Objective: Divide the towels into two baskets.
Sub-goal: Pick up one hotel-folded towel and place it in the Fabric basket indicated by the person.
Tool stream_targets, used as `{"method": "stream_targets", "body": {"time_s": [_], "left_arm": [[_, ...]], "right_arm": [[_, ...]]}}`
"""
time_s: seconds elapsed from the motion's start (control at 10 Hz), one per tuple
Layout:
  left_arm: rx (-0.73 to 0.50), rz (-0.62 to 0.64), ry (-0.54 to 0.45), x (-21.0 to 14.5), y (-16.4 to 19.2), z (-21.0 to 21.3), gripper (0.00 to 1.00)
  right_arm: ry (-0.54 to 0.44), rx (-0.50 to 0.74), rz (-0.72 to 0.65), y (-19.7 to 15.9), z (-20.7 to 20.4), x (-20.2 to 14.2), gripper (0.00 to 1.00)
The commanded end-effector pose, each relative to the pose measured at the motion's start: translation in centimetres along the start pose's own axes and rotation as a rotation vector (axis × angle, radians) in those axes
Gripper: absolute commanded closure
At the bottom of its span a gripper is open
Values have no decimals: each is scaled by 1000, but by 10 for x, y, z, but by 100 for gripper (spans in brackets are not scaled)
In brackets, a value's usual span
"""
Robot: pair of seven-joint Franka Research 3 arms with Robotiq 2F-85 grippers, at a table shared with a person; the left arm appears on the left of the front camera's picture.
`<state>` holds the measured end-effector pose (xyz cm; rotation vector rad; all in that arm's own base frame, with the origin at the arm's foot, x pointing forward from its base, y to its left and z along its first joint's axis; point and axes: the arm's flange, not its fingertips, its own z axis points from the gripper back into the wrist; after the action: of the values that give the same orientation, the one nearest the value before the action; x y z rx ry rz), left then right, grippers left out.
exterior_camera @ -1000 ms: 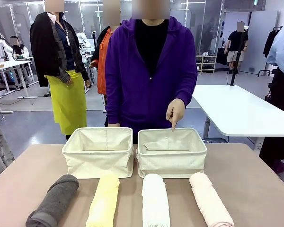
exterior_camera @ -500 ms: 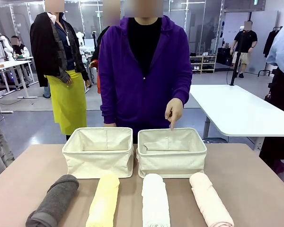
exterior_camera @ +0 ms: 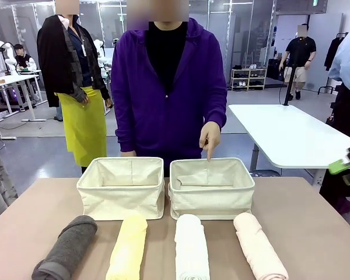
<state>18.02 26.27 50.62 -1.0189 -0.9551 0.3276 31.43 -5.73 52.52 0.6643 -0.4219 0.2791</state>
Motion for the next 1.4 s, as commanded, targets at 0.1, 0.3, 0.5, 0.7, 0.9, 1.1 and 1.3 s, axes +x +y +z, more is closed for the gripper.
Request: {"method": "stream_targets", "body": {"time_s": [0.1, 0.3, 0.5, 0.7, 0.9, 1.1, 1.3], "left_arm": [[-8, -13, 0, 1, 0, 1, 0], [-8, -13, 0, 1, 0, 1, 0], [-8, -13, 0, 1, 0, 1, 0], [-8, -13, 0, 1, 0, 1, 0], [-8, -13, 0, 1, 0, 1, 0], [-8, -13, 0, 1, 0, 1, 0], [-8, -13, 0, 1, 0, 1, 0]], "right_arm": [[96, -151, 13, 24, -65, 7, 0], [144, -273, 5, 34, -115, 8, 0], [150, -389, -7, 37, -151, 5, 0], [191, -444, -38, 37, -183, -5, 0], [229, -480, -47, 36, -206, -15, 0], [249, -494, -48, 34, -224, -26, 0], [261, -501, -47, 38, -240, -35, 0]]}}
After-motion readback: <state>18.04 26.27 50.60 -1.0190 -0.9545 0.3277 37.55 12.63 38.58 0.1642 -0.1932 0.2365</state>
